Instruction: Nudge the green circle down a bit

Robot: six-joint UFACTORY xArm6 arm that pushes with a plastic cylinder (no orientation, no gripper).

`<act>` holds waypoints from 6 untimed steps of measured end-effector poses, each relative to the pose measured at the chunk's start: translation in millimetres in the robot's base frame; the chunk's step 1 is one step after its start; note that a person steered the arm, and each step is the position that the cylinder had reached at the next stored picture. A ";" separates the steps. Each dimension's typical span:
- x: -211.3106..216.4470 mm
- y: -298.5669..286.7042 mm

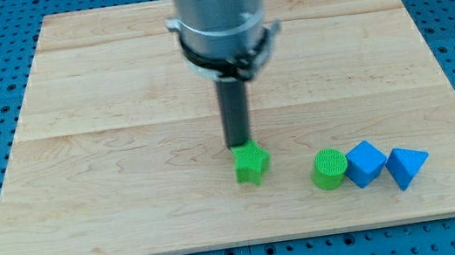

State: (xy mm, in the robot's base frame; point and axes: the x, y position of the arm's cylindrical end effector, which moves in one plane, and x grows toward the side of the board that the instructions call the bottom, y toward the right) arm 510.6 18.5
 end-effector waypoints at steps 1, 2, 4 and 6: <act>16.8 9.9; -32.2 33.2; 20.6 93.9; 11.5 108.0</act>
